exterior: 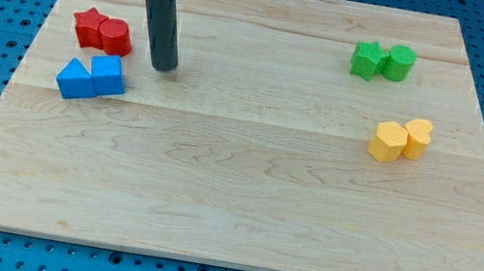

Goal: Push the red star into the red circle

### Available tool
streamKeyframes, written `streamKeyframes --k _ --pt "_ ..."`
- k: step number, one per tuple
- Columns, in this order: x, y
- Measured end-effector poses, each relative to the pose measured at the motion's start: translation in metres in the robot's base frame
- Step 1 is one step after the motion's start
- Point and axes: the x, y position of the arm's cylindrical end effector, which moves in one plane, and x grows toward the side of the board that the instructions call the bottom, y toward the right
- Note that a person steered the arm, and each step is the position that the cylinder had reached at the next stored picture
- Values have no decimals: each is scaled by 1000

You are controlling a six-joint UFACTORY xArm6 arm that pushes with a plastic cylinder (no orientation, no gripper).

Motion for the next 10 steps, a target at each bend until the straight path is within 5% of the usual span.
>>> streamKeyframes --k 1,2,5,10 --pt "-84 -42" --pt "-92 -51" --pt "-76 -180" --pt "-36 -157"
